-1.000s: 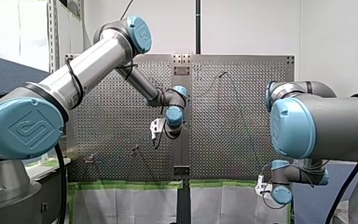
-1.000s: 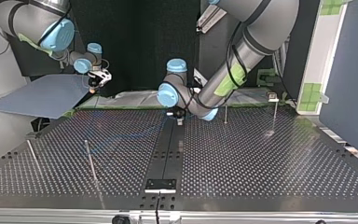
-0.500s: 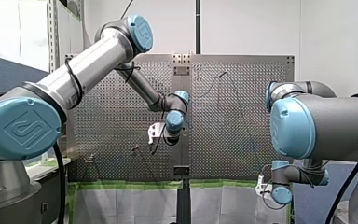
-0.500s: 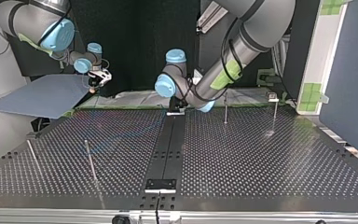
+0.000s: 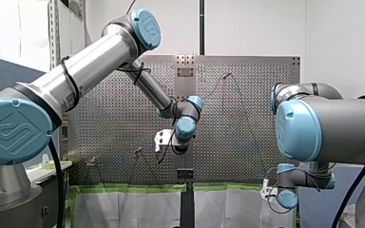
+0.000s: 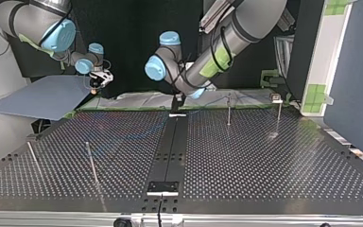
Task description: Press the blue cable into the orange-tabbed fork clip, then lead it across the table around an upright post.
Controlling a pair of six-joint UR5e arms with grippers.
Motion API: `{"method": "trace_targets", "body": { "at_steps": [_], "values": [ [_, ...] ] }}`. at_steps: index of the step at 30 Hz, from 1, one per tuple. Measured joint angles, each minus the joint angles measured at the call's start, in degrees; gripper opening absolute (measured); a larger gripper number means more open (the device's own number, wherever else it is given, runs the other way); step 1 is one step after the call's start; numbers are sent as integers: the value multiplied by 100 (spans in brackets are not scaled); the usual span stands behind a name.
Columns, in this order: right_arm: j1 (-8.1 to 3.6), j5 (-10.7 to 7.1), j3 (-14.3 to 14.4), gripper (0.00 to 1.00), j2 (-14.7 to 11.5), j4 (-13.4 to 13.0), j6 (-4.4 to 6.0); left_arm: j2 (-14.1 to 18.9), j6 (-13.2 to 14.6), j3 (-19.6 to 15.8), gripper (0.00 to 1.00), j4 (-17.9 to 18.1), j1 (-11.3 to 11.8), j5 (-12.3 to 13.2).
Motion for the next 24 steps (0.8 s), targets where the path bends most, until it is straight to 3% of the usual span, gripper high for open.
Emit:
{"method": "trace_targets", "body": {
  "at_steps": [5, 14, 19, 24],
  "values": [
    [1, -2, 1, 0, 2, -8, -2, 136, -169, -146, 100, 83, 21, -203],
    [24, -4, 3, 0, 11, -9, -8, 450, -260, -324, 100, 304, 248, -334],
    [32, -3, -1, 0, 18, -13, -11, 468, -304, -328, 100, 442, 354, -346],
    [37, -1, -2, 0, 20, -13, -12, 469, -333, -329, 100, 679, 549, -195]
  ]
}}
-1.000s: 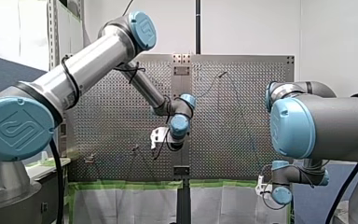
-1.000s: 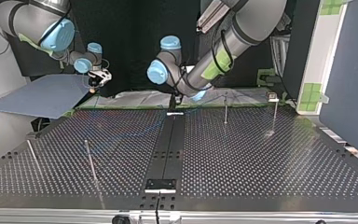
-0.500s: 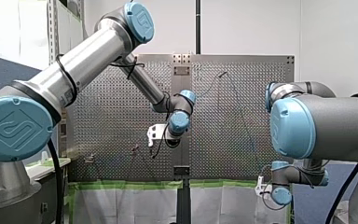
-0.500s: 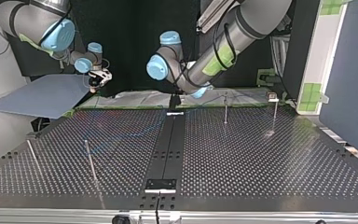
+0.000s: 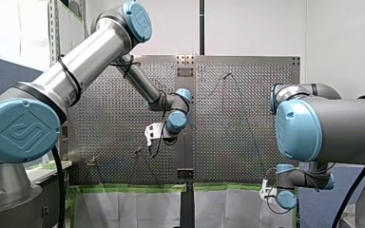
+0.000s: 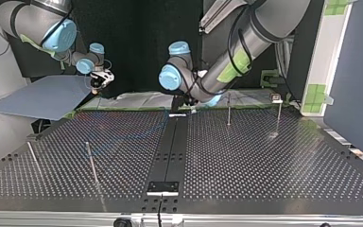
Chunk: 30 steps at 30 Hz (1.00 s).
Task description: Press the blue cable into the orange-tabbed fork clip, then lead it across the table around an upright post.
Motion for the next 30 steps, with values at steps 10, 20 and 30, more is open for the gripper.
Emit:
{"method": "trace_targets", "body": {
  "at_steps": [10, 20, 30],
  "values": [
    [19, 4, -5, 0, 8, -2, -2, -7, 142, 0, 100, 486, 451, 470],
    [23, 6, -10, 0, 9, 8, -27, -342, 169, 0, 100, 732, 704, 954],
    [31, 5, -8, 0, 9, 1, -35, -439, 119, 0, 75, 773, 759, 1054]
  ]
}}
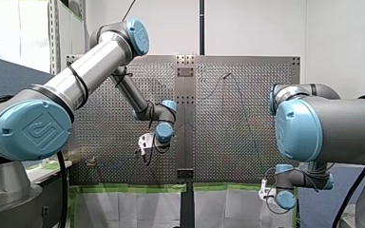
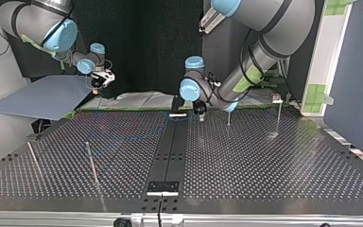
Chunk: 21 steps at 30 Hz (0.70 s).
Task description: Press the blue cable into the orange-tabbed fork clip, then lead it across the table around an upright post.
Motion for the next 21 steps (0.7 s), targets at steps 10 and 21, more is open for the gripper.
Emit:
{"method": "trace_targets", "body": {
  "at_steps": [10, 21],
  "values": [
    [8, 0, -1, 0, 7, -2, 0, -6, 24, -2, 0, -171, 52, -278],
    [31, 0, -1, 0, 8, 1, 0, -2, -12, -32, 0, -459, 33, -310]
  ]
}}
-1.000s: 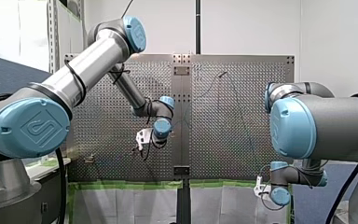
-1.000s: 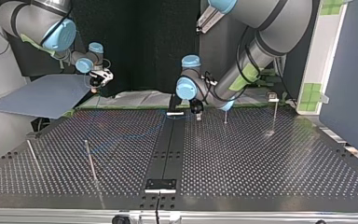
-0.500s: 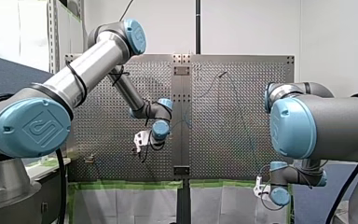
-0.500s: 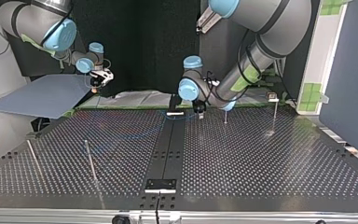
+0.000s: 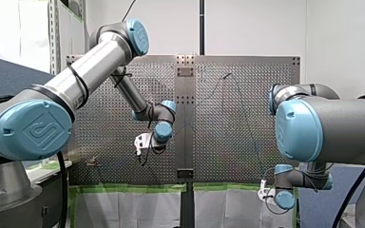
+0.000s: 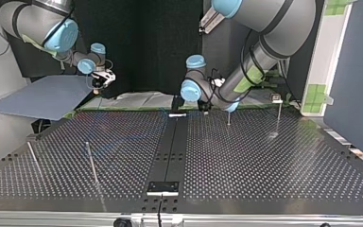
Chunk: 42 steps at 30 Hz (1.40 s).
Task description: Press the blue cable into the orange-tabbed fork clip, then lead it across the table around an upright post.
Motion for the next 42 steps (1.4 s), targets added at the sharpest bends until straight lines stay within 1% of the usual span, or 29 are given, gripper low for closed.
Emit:
{"method": "trace_targets", "body": {
  "at_steps": [4, 17, 21, 26, 32, 36, 42],
  "values": [
    [7, 0, 0, 0, 0, -1, 0, 1, -15, -129, 0, 60, -4, -1],
    [29, 0, 1, 0, 8, -5, 0, 3, 11, -798, 0, 600, -253, -43],
    [30, 0, 0, 0, 9, -6, 0, 3, 11, -1006, 0, 744, -271, -76],
    [29, 0, 0, 0, 11, -6, 0, 3, 34, -1246, 0, 896, -225, -189],
    [27, 0, -2, 0, 11, -6, 0, 3, 78, -1515, 0, 931, -141, -309],
    [17, 0, -1, 0, 14, -6, 1, 3, 96, -1611, 0, 903, -55, -433],
    [10, 0, -11, 0, 19, -9, 3, 3, 201, -1671, 0, 863, 90, -517]
  ]
}}
